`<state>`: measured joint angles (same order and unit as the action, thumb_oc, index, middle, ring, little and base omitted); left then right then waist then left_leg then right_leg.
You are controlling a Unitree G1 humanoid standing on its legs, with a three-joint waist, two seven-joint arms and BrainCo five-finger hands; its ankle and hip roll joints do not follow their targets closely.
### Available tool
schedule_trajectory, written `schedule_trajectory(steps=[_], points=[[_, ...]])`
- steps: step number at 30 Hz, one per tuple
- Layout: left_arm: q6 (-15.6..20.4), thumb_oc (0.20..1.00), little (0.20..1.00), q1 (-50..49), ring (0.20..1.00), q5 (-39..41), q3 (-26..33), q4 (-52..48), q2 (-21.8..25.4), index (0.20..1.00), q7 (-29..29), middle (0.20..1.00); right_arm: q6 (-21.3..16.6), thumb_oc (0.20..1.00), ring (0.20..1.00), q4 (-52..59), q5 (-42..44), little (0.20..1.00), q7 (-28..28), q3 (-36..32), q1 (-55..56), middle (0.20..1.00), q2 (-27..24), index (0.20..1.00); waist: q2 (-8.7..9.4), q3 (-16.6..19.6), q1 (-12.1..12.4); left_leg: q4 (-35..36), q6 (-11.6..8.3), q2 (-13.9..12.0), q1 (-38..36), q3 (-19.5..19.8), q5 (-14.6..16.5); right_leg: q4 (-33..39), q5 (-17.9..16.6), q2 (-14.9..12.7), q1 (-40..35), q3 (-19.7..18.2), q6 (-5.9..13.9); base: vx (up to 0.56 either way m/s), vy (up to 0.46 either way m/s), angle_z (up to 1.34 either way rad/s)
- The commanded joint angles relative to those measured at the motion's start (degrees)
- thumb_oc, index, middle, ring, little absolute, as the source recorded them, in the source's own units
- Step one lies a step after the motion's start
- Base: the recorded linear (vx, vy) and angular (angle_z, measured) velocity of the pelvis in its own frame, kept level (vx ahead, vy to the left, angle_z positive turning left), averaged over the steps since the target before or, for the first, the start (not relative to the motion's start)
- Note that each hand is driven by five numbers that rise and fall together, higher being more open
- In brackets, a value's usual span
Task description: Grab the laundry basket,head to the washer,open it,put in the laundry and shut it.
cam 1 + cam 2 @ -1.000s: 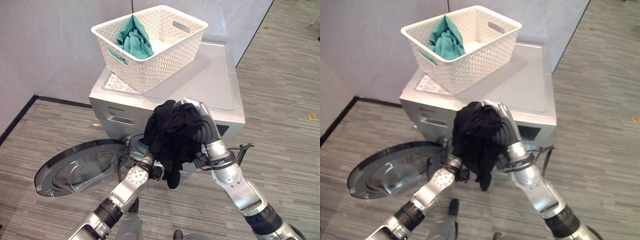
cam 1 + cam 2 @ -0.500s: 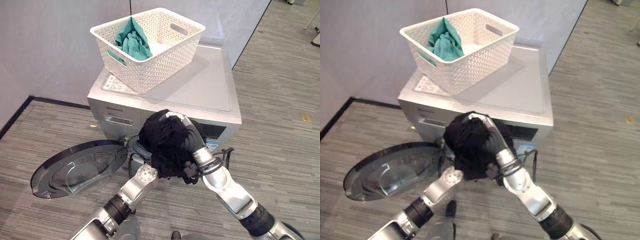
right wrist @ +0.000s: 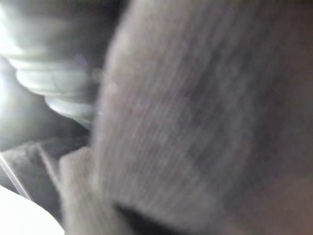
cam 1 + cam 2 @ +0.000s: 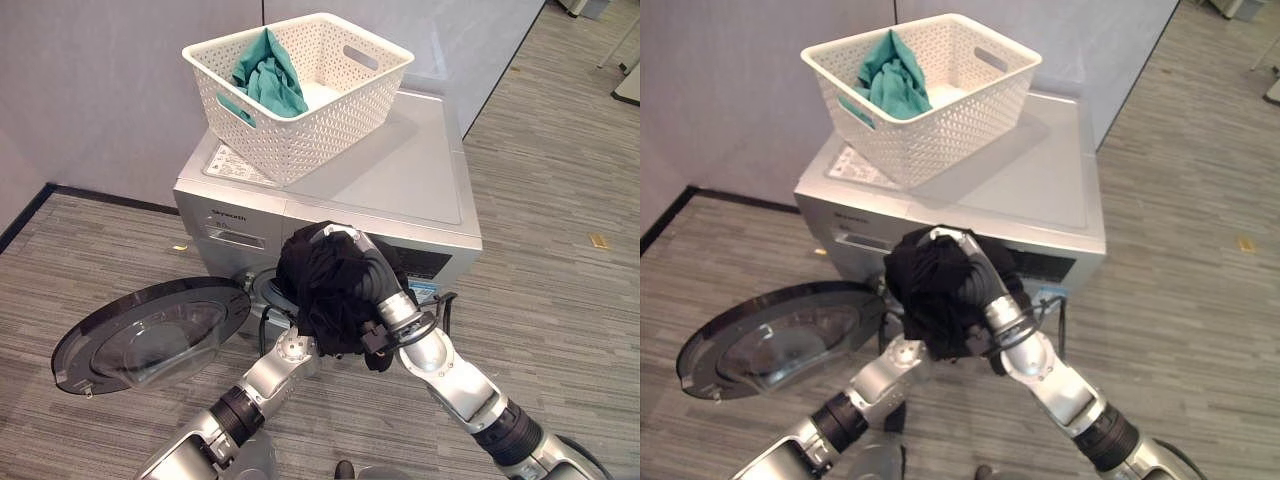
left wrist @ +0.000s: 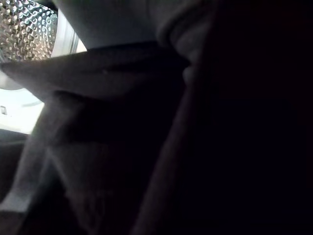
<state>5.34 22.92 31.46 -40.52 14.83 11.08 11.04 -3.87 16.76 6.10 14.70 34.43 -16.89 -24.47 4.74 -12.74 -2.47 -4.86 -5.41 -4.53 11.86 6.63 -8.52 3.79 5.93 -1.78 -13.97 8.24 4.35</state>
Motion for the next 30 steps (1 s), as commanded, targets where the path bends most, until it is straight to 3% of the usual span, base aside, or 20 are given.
schedule_trajectory(steps=[1, 12, 13, 14, 15, 16, 30], points=[[5.3, 0.2, 0.2, 2.2, 0.2, -0.4, 0.9, -0.8, -2.8, 0.2, 0.2, 0.2, -5.1, 0.2, 0.2, 3.0, 1.2, 0.2, -0.2, -1.7, -1.0, 0.2, 1.8, 0.2, -1.24, 2.9, -0.1, 2.3, -1.35, -6.1, 0.8, -4.4, 1.1, -3.3, 5.4, 1.3, 3.5, -2.1, -4.14, 0.0, 0.0, 0.0], [6.4, 0.2, 0.2, -0.2, 0.2, -2.3, 3.0, -0.7, -2.2, 0.2, 2.2, 0.2, -5.5, 0.2, 0.2, 2.9, 1.4, 0.2, 0.8, -3.1, 1.0, 0.2, 1.4, 0.2, -1.12, 3.3, 0.3, 3.2, -1.02, -5.9, 0.1, -5.1, 1.1, -2.6, 4.9, 0.9, 3.5, -2.4, -3.76, 0.0, 0.002, 0.0], [6.7, 0.2, 0.2, -0.8, 0.2, -2.3, 3.6, -0.7, -1.9, 0.2, 2.4, 0.2, -6.0, 0.413, 0.413, 3.0, 1.7, 0.413, 1.1, -4.1, 2.2, 0.413, 1.1, 0.413, -1.08, 3.4, 0.3, 3.3, -0.97, -5.9, 0.0, -5.4, 1.1, -2.4, 4.7, 0.8, 3.5, -2.3, -3.63, 0.0, 0.018, -0.06], [6.7, 0.2, 0.2, -1.1, 0.2, -2.3, 3.7, -0.7, -1.8, 0.2, 2.3, 0.2, -6.1, 0.74, 0.74, 3.1, 1.7, 0.74, 1.2, -4.5, 2.6, 0.74, 1.0, 0.74, -1.06, 3.4, 0.3, 3.3, -0.96, -5.9, 0.0, -5.4, 1.1, -2.3, 4.7, 0.8, 3.4, -2.3, -3.56, 0.0, 0.012, -0.06], [6.7, 0.2, 0.2, -1.1, 0.2, -2.3, 3.7, -0.7, -1.8, 0.2, 2.3, 0.2, -6.1, 0.84, 0.84, 3.1, 1.7, 0.84, 1.2, -4.5, 2.7, 0.84, 1.0, 0.84, -1.05, 3.4, 0.3, 3.3, -0.96, -5.9, -0.1, -5.4, 1.2, -2.3, 4.7, 0.8, 3.4, -2.3, -3.56, 0.0, 0.007, -0.06], [6.6, 0.2, 0.2, -1.4, 0.2, -2.3, 3.7, -0.6, -1.6, 0.2, 1.9, 0.2, -6.4, 1.0, 1.0, 2.8, 3.0, 1.0, 0.6, -4.6, 3.3, 1.0, 0.9, 1.0, -1.07, 3.4, 0.3, 3.3, -0.99, -5.9, 0.0, -5.6, 1.1, -2.1, 4.5, 0.7, 3.4, -2.2, -3.5, 0.0, 0.007, -0.05], [6.6, 0.2, 0.2, -6.0, 0.2, -2.7, 4.9, 0.5, -0.2, 0.2, 0.4, 0.2, -10.5, 1.0, 1.0, 5.9, 3.5, 1.0, 3.3, -15.1, 13.5, 1.0, -0.3, 1.0, -2.28, 4.5, -1.4, 3.3, -0.97, -6.7, -1.3, -8.1, 1.9, -1.1, 3.7, -0.2, 3.2, -3.5, -2.48, 0.0, 0.009, -0.08]])
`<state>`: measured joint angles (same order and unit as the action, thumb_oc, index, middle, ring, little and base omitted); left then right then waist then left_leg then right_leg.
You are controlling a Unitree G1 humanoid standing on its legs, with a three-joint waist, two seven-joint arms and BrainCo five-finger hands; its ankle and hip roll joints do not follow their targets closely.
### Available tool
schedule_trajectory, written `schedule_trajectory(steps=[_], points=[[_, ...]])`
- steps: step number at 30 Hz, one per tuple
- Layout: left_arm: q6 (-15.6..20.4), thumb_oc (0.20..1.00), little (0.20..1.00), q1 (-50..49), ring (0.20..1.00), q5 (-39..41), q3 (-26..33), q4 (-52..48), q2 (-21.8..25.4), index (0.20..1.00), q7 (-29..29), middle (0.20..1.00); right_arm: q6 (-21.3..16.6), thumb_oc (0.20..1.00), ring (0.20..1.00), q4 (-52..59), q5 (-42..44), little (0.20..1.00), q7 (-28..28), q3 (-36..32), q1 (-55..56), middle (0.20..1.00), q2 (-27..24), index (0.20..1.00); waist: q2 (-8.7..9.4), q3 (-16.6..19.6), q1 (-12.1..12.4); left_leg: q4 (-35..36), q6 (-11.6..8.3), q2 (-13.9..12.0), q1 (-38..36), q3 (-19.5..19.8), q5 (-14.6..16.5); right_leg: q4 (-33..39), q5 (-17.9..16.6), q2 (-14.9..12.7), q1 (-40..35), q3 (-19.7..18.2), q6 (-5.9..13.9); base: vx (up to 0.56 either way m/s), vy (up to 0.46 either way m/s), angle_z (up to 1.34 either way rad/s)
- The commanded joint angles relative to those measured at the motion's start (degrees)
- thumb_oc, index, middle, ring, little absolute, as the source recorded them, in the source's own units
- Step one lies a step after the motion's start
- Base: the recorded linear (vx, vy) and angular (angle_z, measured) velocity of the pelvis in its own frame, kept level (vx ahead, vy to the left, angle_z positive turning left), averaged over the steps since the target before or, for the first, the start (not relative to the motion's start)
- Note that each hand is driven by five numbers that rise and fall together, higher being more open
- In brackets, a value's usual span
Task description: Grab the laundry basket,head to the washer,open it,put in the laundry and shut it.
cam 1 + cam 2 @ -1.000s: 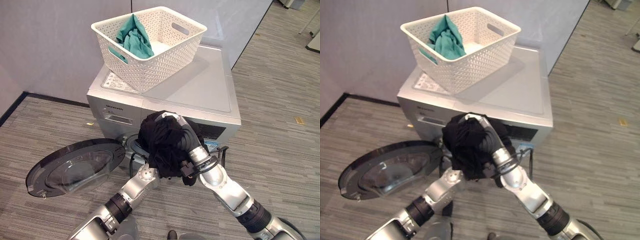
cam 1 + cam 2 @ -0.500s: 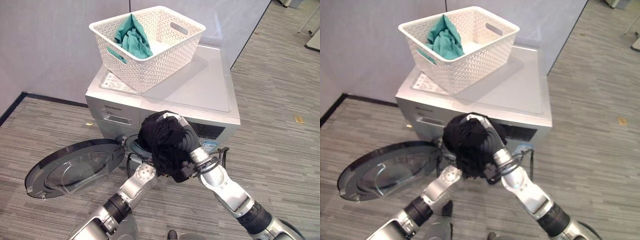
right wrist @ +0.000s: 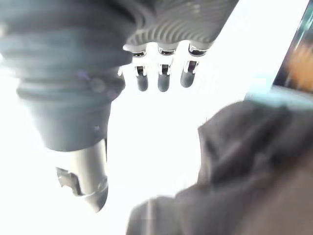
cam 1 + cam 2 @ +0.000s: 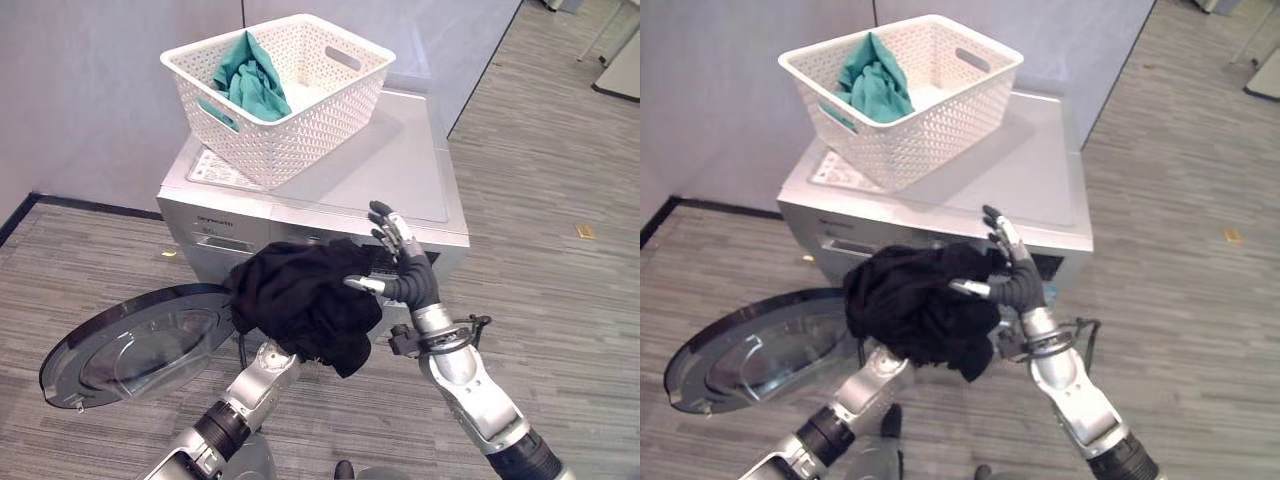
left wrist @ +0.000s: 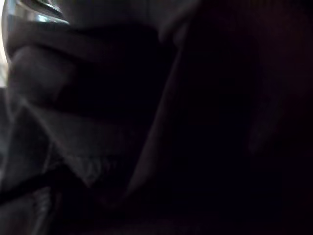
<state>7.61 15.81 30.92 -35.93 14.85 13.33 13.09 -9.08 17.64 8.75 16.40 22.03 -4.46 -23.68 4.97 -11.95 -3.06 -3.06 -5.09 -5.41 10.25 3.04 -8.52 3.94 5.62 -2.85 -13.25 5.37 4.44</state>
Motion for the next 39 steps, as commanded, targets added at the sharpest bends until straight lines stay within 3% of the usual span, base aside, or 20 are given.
schedule_trajectory(steps=[1, 4, 9, 10, 15, 18, 19, 23, 25, 29, 39], points=[[4.3, 0.2, 0.2, 0.9, 0.2, -2.2, 0.4, 0.5, -2.3, 0.2, -1.8, 0.2, -5.3, 1.0, 1.0, 5.1, 0.9, 1.0, 1.6, -3.3, 1.6, 1.0, -1.2, 1.0, -2.55, 3.8, -0.9, 1.6, -1.28, -5.8, 0.2, -4.7, 2.0, -1.2, 3.9, 0.9, 2.5, -0.7, -2.53, 0.01, 0.003, -0.15], [3.9, 0.2, 0.2, -0.7, 0.2, -2.2, 1.0, 0.3, -1.5, 0.2, -2.3, 0.2, -5.3, 1.0, 1.0, 5.9, 0.4, 1.0, 2.6, -6.3, 3.6, 1.0, -1.3, 1.0, -2.82, 4.0, -1.3, 1.7, -1.26, -5.8, 0.0, -5.1, 2.1, -1.0, 3.8, 0.7, 2.4, -0.9, -2.37, 0.01, -0.002, -0.06], [2.9, 0.2, 0.2, -7.7, 0.2, -1.9, 4.7, 0.4, 1.0, 0.2, -3.9, 0.2, -4.2, 1.0, 1.0, 4.9, -4.8, 1.0, 9.6, -19.0, 9.5, 1.0, -0.8, 1.0, -3.73, 3.6, -2.2, 1.6, -1.11, -5.8, 0.5, -5.7, 2.2, -0.5, 3.5, 0.5, 2.8, -1.4, -1.84, 0.0, 0.0, -0.01], [2.9, 0.2, 0.2, -7.8, 0.2, -1.9, 4.6, 0.4, 1.0, 0.2, -3.9, 0.2, -4.2, 1.0, 1.0, 4.9, -4.9, 1.0, 9.7, -19.0, 9.6, 1.0, -0.8, 1.0, -3.77, 3.7, -2.2, 1.5, -1.11, -5.8, 0.5, -5.7, 2.3, -0.5, 3.5, 0.5, 2.9, -1.4, -1.84, -0.01, 0.004, -0.12], [4.2, 0.2, 0.2, -9.8, 0.2, -0.9, 6.0, 1.2, 1.4, 0.2, -3.5, 0.2, -2.4, 1.0, 1.0, -5.0, -7.3, 1.0, 15.5, -22.6, 12.4, 1.0, 0.7, 1.0, -4.55, -0.4, -3.3, 1.3, -0.66, -6.0, 3.0, -6.3, 2.1, -1.3, 3.2, 0.4, 6.3, -1.9, -1.64, -0.11, 0.012, -0.1], [5.3, 0.2, 0.2, -9.6, 0.2, -0.8, 6.4, 1.6, 1.5, 0.2, -2.5, 0.2, -2.0, 1.0, 1.0, -12.2, -6.9, 1.0, 17.1, -21.3, 11.5, 1.0, 1.4, 1.0, -4.54, -2.1, -3.2, 1.4, -0.33, -6.3, 4.3, -7.0, 1.8, -2.1, 2.8, 0.4, 8.7, -2.0, -1.47, -0.16, 0.015, -0.08], [6.4, 0.2, 0.2, -7.9, 0.2, -0.6, 6.5, 3.3, 0.9, 0.2, -0.7, 0.2, -1.3, 1.0, 1.0, -23.4, -2.6, 1.0, 18.7, -18.7, 9.3, 1.0, 4.2, 1.0, -4.45, -5.1, -2.8, 2.1, 0.06, -6.2, 6.3, -7.7, 1.0, -3.3, 2.0, 0.2, 12.4, -1.9, -1.4, -0.17, 0.02, -0.3], [7.3, 0.2, 0.2, -4.7, 0.2, -0.5, 5.7, 6.0, -0.6, 0.2, 0.7, 0.2, -0.8, 1.0, 1.0, -35.9, 2.1, 1.0, 18.8, -14.9, 5.3, 1.0, 7.1, 1.0, -4.44, -7.5, -2.1, 2.3, 0.05, -5.7, 8.4, -8.0, 0.1, -4.1, 1.5, -0.1, 15.0, -1.0, -1.33, -0.13, 0.014, -0.15], [7.5, 0.2, 0.2, -1.6, 0.2, 0.1, 4.8, 8.1, -1.8, 0.2, 1.9, 0.2, -1.8, 1.0, 1.0, -45.3, 10.1, 1.0, 18.6, -12.6, 1.3, 1.0, 10.6, 1.0, -4.32, -9.3, -1.5, 2.7, 0.14, -5.0, 10.0, -7.9, -0.3, -4.9, 1.2, -0.2, 17.7, -0.9, -1.19, -0.09, 0.015, 0.02], [7.4, 0.2, 0.2, 2.9, 0.2, 0.8, 3.7, 13.1, -3.9, 0.2, 3.6, 0.2, -2.7, 1.0, 1.0, -49.9, 18.3, 1.0, 16.0, -7.4, -1.1, 1.0, 14.3, 1.0, -3.99, -11.5, -1.0, 3.1, 0.12, -4.6, 12.8, -8.0, -1.1, -6.0, 0.7, -0.2, 21.7, -0.8, -1.06, -0.07, 0.007, 0.0], [8.5, 0.2, 0.2, 14.2, 0.2, 0.0, 5.8, 20.2, -5.3, 0.2, 8.7, 0.2, -5.9, 1.0, 1.0, -45.7, 20.9, 1.0, 15.8, 1.2, -6.3, 1.0, 15.6, 1.0, -3.38, -16.8, -1.2, 5.2, -0.08, -4.5, 21.0, -8.1, -3.1, -8.7, -0.7, -0.4, 33.5, -1.5, -0.32, -0.05, 0.023, -0.03]])
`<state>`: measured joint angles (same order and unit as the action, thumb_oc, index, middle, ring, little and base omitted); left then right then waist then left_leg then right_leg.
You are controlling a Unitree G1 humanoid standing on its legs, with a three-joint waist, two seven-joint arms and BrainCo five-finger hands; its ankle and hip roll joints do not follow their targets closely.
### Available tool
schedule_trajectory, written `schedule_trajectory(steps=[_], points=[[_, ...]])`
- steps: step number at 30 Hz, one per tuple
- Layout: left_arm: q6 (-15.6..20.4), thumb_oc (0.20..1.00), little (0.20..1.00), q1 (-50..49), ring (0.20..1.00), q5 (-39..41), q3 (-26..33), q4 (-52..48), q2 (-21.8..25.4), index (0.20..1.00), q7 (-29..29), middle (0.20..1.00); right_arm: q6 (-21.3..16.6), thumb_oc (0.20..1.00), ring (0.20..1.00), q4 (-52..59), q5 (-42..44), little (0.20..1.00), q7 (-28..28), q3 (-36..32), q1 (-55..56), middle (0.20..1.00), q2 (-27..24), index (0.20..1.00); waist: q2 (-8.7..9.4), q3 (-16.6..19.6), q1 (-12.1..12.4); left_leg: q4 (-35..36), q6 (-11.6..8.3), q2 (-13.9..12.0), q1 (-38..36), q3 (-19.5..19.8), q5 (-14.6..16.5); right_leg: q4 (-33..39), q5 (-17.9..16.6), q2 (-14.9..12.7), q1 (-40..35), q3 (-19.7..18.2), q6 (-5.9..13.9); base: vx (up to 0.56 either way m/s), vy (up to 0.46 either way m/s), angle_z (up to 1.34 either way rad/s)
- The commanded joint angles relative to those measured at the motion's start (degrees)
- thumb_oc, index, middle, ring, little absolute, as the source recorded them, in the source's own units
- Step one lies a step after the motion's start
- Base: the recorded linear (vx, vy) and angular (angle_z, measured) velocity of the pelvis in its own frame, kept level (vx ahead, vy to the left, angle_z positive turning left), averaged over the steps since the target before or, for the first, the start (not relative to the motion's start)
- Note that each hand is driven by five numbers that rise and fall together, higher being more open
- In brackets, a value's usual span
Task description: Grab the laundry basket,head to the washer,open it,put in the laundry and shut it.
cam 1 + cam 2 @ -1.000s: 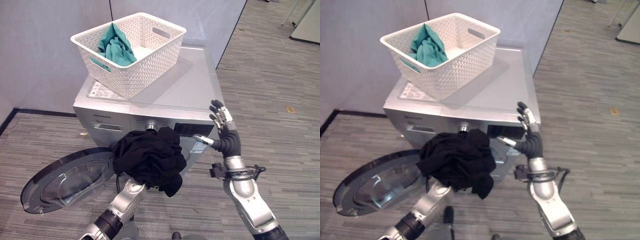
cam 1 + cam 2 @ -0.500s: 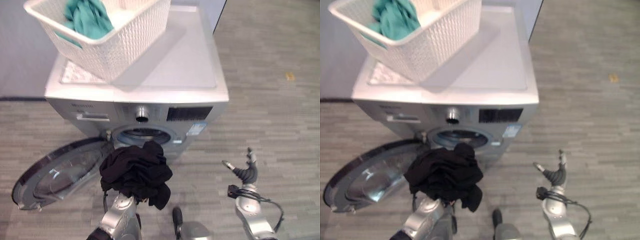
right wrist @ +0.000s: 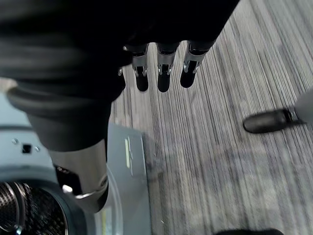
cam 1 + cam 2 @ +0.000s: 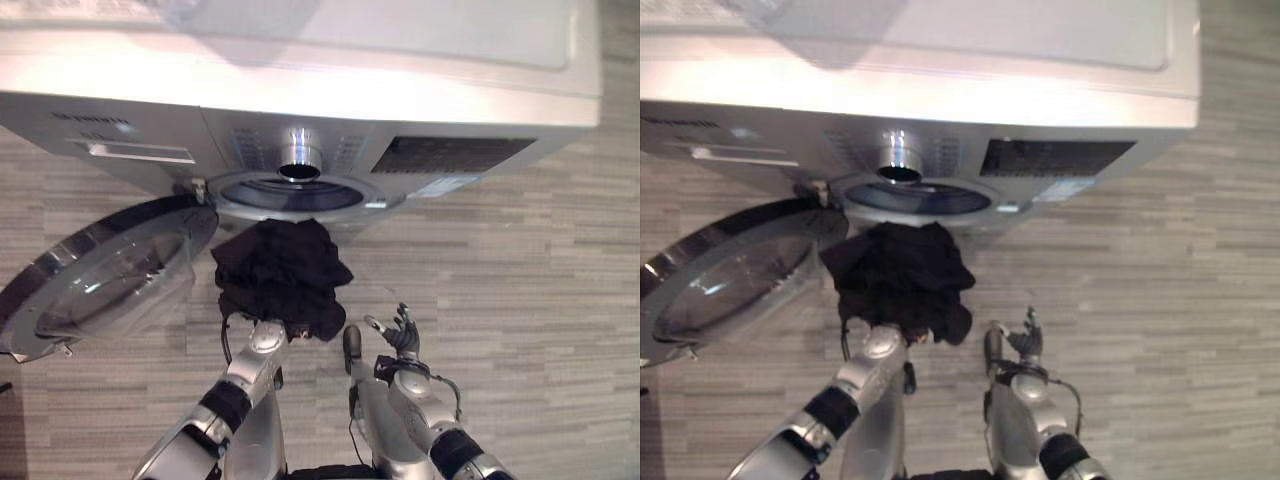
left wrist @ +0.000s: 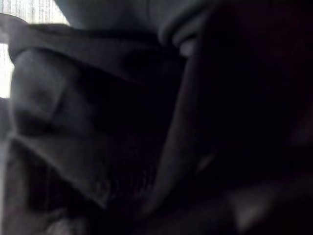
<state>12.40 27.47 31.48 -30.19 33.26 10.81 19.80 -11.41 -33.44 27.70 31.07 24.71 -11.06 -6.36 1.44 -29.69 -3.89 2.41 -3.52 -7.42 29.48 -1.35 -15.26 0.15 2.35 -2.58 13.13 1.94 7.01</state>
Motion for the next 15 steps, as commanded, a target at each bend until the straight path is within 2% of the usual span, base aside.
schedule_trajectory(steps=[1, 4, 5, 15], points=[[3.8, 0.2, 0.2, 4.0, 0.2, -0.8, 0.6, 2.9, -3.0, 0.2, 2.6, 0.2, -4.2, 1.0, 1.0, 5.8, 2.0, 1.0, 1.4, -1.3, -0.5, 1.0, -1.6, 1.0, 0.26, 0.6, -0.5, -0.3, -1.81, -2.6, 3.2, -4.0, 3.5, -4.8, 2.3, -0.9, 8.3, 1.9, -2.67, -0.03, 0.026, -0.11], [4.2, 0.2, 0.2, 6.3, 0.2, -1.0, 1.3, 4.2, -3.1, 0.2, 3.4, 0.2, -4.5, 1.0, 1.0, 5.8, 1.7, 1.0, 1.9, -1.0, -1.3, 1.0, -1.4, 1.0, 0.58, 0.2, -0.8, -0.5, -1.83, -2.5, 4.9, -4.0, 3.5, -4.6, 2.0, -0.9, 9.8, 1.8, -2.57, 0.02, 0.009, -0.1], [4.5, 0.2, 0.2, 8.7, 0.2, -0.8, 1.7, 5.2, -3.0, 0.2, 4.1, 0.2, -5.4, 1.0, 1.0, 5.5, 1.5, 1.0, 2.6, -1.3, -1.8, 1.0, -1.5, 1.0, 1.11, 0.0, -1.3, -0.6, -2.33, -2.0, 6.0, -3.8, 4.7, -4.8, 3.2, -1.3, 10.6, 1.8, -2.39, 0.1, -0.036, -0.05], [5.1, 0.2, 0.2, 20.0, 0.2, 0.6, 4.2, 11.9, -3.8, 0.2, 7.1, 0.2, -7.7, 1.0, 1.0, 3.9, 2.3, 1.0, 5.0, -1.8, -2.8, 1.0, -0.6, 1.0, 1.42, 0.1, -3.6, -1.1, -2.17, -1.0, 13.0, -3.0, 5.4, -4.4, 2.8, -1.7, 16.3, 2.1, -2.03, 0.04, -0.017, 0.06]])
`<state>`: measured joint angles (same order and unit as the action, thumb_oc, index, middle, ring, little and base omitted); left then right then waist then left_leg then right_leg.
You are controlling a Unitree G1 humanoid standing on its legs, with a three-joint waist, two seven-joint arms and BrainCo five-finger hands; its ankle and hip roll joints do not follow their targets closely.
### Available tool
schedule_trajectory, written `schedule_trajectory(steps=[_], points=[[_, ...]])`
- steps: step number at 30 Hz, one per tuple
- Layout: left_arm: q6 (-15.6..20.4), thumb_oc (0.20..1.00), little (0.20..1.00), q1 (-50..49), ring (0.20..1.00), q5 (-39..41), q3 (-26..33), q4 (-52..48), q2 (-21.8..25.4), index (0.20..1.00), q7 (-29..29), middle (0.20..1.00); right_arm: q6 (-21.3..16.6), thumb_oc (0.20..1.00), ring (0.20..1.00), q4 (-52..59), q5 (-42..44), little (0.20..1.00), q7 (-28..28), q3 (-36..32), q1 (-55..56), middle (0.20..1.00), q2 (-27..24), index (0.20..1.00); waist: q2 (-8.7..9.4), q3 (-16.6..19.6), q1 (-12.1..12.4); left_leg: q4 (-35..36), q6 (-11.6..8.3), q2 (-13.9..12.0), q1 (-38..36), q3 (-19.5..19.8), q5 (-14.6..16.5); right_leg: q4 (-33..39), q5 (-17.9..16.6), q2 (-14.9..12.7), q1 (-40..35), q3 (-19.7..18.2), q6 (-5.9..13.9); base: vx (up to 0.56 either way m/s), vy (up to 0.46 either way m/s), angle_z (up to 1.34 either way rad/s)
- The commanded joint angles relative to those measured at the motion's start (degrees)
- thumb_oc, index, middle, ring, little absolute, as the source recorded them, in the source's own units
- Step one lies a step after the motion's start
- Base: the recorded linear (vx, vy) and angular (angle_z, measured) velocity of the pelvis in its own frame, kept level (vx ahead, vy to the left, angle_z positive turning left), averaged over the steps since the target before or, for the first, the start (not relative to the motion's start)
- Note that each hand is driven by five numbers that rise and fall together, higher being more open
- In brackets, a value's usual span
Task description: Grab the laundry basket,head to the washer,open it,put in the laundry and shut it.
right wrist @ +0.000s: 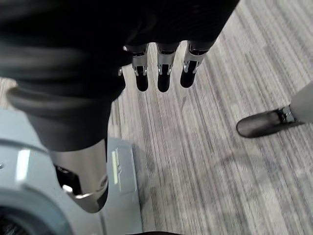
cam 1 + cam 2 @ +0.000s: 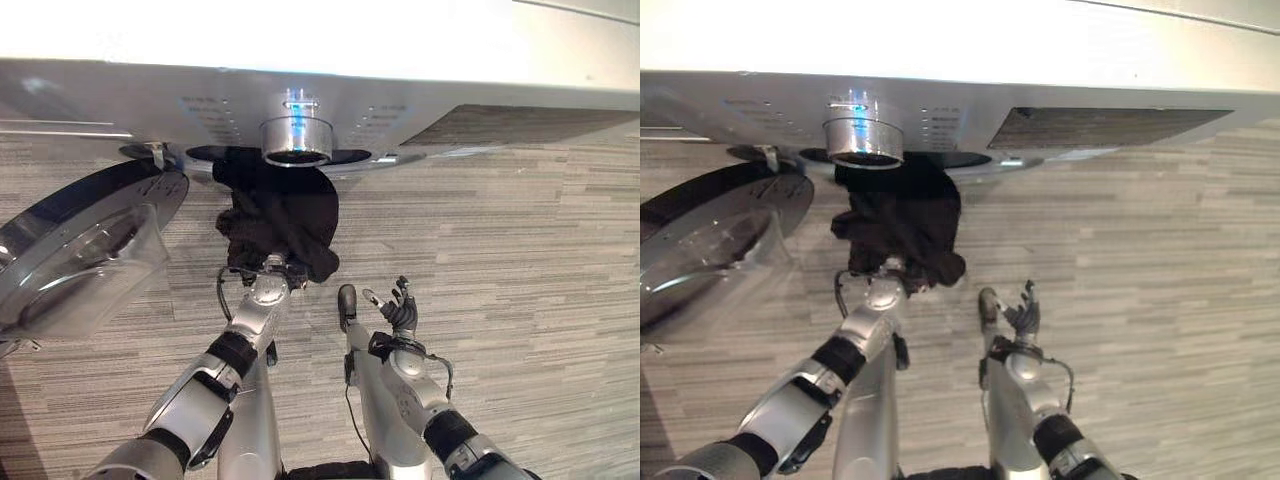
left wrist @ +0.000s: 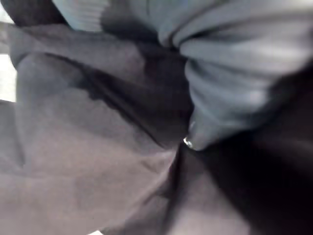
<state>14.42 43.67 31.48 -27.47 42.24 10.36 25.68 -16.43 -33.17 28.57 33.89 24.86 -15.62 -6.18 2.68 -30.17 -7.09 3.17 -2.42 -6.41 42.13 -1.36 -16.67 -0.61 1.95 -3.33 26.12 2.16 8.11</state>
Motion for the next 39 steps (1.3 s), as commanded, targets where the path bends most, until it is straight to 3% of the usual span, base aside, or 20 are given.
schedule_trajectory(steps=[1, 12, 15, 16, 18, 20, 21, 22, 23, 24, 26, 27, 28, 30, 32, 33, 34, 36, 37, 39], points=[[3.2, 0.2, 0.2, 5.7, 0.2, 1.4, 2.2, 4.3, -3.4, 0.2, 1.7, 0.2, -2.7, 1.0, 1.0, 3.4, 1.5, 1.0, 2.1, -1.6, 2.0, 1.0, -0.6, 1.0, 0.37, 0.6, -0.8, -1.7, -3.22, -1.8, 0.9, -3.0, 6.9, -3.3, 3.0, -0.9, 3.5, 1.8, -3.02, 0.07, -0.004, 0.06], [10.0, 0.2, 0.2, 28.5, 0.2, 9.5, 12.0, 8.4, 12.2, 0.2, 11.6, 0.2, -3.9, 1.0, 1.0, 9.4, -2.1, 1.0, -1.1, 1.0, 6.7, 1.0, -4.1, 1.0, 5.23, 3.8, -5.1, -4.0, -2.05, -1.4, 4.2, -3.7, 11.2, 2.7, -0.3, -1.4, 2.9, -0.6, -0.59, 0.08, 0.006, -0.07], [9.1, 0.2, 0.2, 36.6, 0.2, 14.2, 11.1, 13.0, 16.6, 0.2, 10.9, 0.2, -3.3, 1.0, 1.0, 10.4, -2.6, 1.0, -1.4, 0.3, 5.9, 1.0, -5.9, 1.0, 5.86, 4.5, -6.1, -5.1, -1.75, -1.3, 4.8, -3.8, 12.2, 3.5, -0.9, -1.6, 2.6, -1.3, -0.15, 0.06, 0.04, -0.08], [7.0, 0.2, 0.2, 44.7, 0.2, 16.7, 7.8, 16.1, 18.6, 0.2, 8.9, 0.2, -2.3, 1.0, 1.0, 11.4, -3.5, 1.0, -1.7, -0.9, 5.5, 1.0, -8.5, 1.0, 5.73, 5.2, -7.1, -5.6, -1.56, -1.0, 5.1, -3.9, 12.8, 4.1, -1.1, -1.7, 2.4, -1.7, 0.14, 0.07, 0.05, -0.09], [4.6, 0.2, 0.2, 53.3, 0.2, 17.9, 2.6, 18.7, 18.6, 0.2, 6.8, 0.2, -0.9, 1.0, 1.0, 11.8, -4.0, 1.0, -2.0, -2.5, 4.6, 1.0, -11.4, 1.0, 4.87, 5.8, -7.8, -5.8, -1.35, -0.4, 5.8, -3.7, 13.2, 4.9, -1.5, -2.0, 2.3, -1.4, 0.46, 0.07, 0.035, -0.06], [5.5, 0.2, 0.2, 59.8, 0.2, 20.3, -1.7, 16.6, 16.8, 0.2, 5.0, 0.2, 0.4, 1.0, 1.0, 12.2, -3.7, 1.0, -2.4, -4.1, 4.2, 1.0, -13.5, 1.0, 3.71, 6.2, -8.1, -5.6, -1.12, 0.5, 6.4, -3.5, 13.3, 5.6, -1.7, -2.3, 2.2, -0.7, 0.83, 0.06, 0.01, 0.03], [5.5, 0.523, 0.523, 60.1, 0.523, 20.4, -1.8, 16.7, 16.6, 0.523, 4.9, 0.523, 0.5, 1.0, 1.0, 12.2, -3.6, 1.0, -2.5, -4.3, 4.1, 1.0, -13.4, 1.0, 3.67, 6.1, -8.0, -5.6, -1.1, 0.5, 6.5, -3.4, 13.2, 5.6, -1.7, -2.3, 2.2, -0.6, 0.85, 0.07, 0.008, 0.1], [5.6, 0.523, 0.523, 61.0, 0.523, 20.6, -3.2, 14.6, 16.4, 0.523, 4.4, 0.523, 0.6, 1.0, 1.0, 12.7, -3.1, 1.0, -2.6, -5.1, 4.5, 1.0, -14.3, 1.0, 3.15, 6.4, -7.9, -5.4, -0.97, 1.0, 6.6, -3.4, 13.3, 5.6, -1.6, -2.4, 2.2, -0.5, 1.03, 0.04, -0.006, 0.1], [5.4, 1.0, 1.0, 60.7, 1.0, 21.4, -4.2, 12.8, 14.9, 1.0, 3.4, 1.0, 1.1, 1.0, 1.0, 13.1, -2.2, 1.0, -2.9, -6.1, 4.9, 1.0, -14.8, 1.0, 2.54, 6.7, -7.6, -5.1, -0.82, 1.5, 6.8, -3.3, 13.2, 5.6, -1.5, -2.6, 2.2, -0.2, 1.25, 0.05, -0.001, 0.09], [3.8, 1.0, 1.0, 60.5, 1.0, 19.8, -6.0, 12.0, 14.8, 1.0, 2.0, 1.0, 1.5, 1.0, 1.0, 13.3, -1.8, 1.0, -3.2, -6.9, 5.5, 1.0, -15.7, 1.0, 2.0, 6.9, -7.3, -4.9, -0.72, 1.9, 6.7, -3.3, 13.3, 5.6, -1.5, -2.7, 2.1, -0.1, 1.26, 0.04, 0.02, 0.11], [-0.9, 1.0, 1.0, 59.1, 1.0, 9.1, -11.4, 9.5, 15.3, 1.0, 0.6, 1.0, 2.8, 1.0, 1.0, 13.9, -1.9, 1.0, -5.0, -7.7, 7.8, 1.0, -17.3, 1.0, 0.7, 7.3, -5.8, -4.8, -0.43, 2.7, 6.5, -3.5, 13.2, 5.6, -1.3, -3.2, 1.7, 0.2, 1.11, 0.02, 0.033, 0.13], [-1.1, 1.0, 1.0, 58.9, 1.0, 8.7, -11.4, 9.3, 15.2, 1.0, 0.8, 1.0, 2.8, 1.0, 1.0, 13.9, -1.9, 1.0, -5.1, -7.8, 7.9, 1.0, -17.2, 1.0, 0.76, 7.4, -5.7, -4.8, -0.43, 2.7, 6.5, -3.5, 13.2, 5.6, -1.3, -3.2, 1.6, 0.3, 1.12, -0.01, -0.004, 0.14], [-5.1, 1.0, 1.0, 58.6, 1.0, -2.6, -15.2, 12.1, 15.3, 1.0, 0.6, 1.0, 2.7, 1.0, 1.0, 13.0, -2.4, 1.0, -6.2, -7.4, 8.4, 1.0, -16.9, 1.0, 0.23, 7.4, -5.0, -4.9, -0.44, 2.9, 6.6, -3.6, 13.0, 5.6, -1.2, -3.4, 1.5, 0.4, 0.94, -0.01, -0.012, 0.13], [-5.1, 1.0, 1.0, 58.6, 1.0, -2.7, -15.3, 12.1, 15.2, 1.0, 0.6, 1.0, 2.7, 1.0, 1.0, 12.9, -2.4, 1.0, -6.3, -7.4, 8.4, 1.0, -16.9, 1.0, 0.28, 7.5, -5.0, -4.9, -0.45, 2.9, 6.6, -3.6, 13.0, 5.6, -1.2, -3.4, 1.6, 0.4, 0.94, -0.01, -0.007, 0.07], [-12.1, 1.0, 1.0, 58.2, 1.0, -29.8, -22.5, 15.0, 16.4, 1.0, 4.7, 1.0, 0.7, 1.0, 1.0, 11.1, -2.3, 1.0, -9.2, -5.8, 8.1, 1.0, -15.2, 1.0, 0.34, 7.1, -3.7, -5.4, -0.61, 2.7, 7.0, -3.5, 12.7, 5.5, -1.1, -3.0, 1.8, 0.7, 0.62, -0.05, -0.016, 0.03], [-14.3, 1.0, 1.0, 58.0, 1.0, -37.8, -24.7, 15.8, 16.9, 1.0, 6.3, 1.0, -0.2, 1.0, 1.0, 10.6, -2.2, 1.0, -9.9, -5.0, 7.7, 1.0, -15.1, 1.0, 0.49, 7.0, -3.6, -5.7, -0.69, 2.4, 7.1, -3.4, 12.7, 5.2, -1.0, -2.9, 1.9, 0.7, 0.42, -0.04, -0.019, 0.0], [-14.4, 1.0, 1.0, 57.9, 1.0, -38.0, -24.7, 15.8, 16.9, 1.0, 6.3, 1.0, -0.3, 1.0, 1.0, 10.5, -2.1, 1.0, -9.9, -5.0, 7.6, 1.0, -15.0, 1.0, 0.57, 7.0, -3.6, -5.7, -0.7, 2.4, 7.1, -3.4, 12.7, 5.2, -0.9, -2.9, 1.9, 0.7, 0.41, -0.03, -0.012, -0.02], [-19.7, 1.0, 1.0, 57.8, 1.0, -54.2, -30.8, 16.5, 18.5, 1.0, 7.1, 1.0, -2.0, 1.0, 1.0, 10.4, -2.5, 1.0, -10.9, -3.7, 6.9, 1.0, -15.8, 1.0, 1.07, 6.8, -3.5, -6.2, -0.87, 1.9, 7.2, -3.1, 13.0, 4.7, -0.7, -2.7, 2.3, 0.7, 0.24, -0.03, -0.004, -0.05], [-22.4, 1.0, 1.0, 57.4, 1.0, -64.6, -35.4, 18.1, 18.8, 1.0, 4.0, 1.0, -2.3, 1.0, 1.0, 10.1, -3.0, 1.0, -11.1, -3.3, 6.4, 1.0, -16.6, 1.0, 1.21, 6.6, -3.6, -6.4, -0.97, 1.5, 7.3, -3.1, 13.2, 4.5, -0.6, -2.6, 2.5, 0.6, 0.23, -0.04, 0.008, -0.04], [-24.1, 1.0, 1.0, 57.0, 1.0, -75.4, -40.5, 20.4, 18.9, 1.0, -0.3, 1.0, -2.5, 1.0, 1.0, 9.3, -3.6, 1.0, -11.1, -3.3, 5.7, 1.0, -17.8, 1.0, 1.38, 6.4, -3.8, -6.5, -1.05, 0.9, 7.4, -2.9, 13.3, 4.1, -0.4, -2.2, 3.0, 0.4, 0.24, -0.04, 0.01, 0.01]])
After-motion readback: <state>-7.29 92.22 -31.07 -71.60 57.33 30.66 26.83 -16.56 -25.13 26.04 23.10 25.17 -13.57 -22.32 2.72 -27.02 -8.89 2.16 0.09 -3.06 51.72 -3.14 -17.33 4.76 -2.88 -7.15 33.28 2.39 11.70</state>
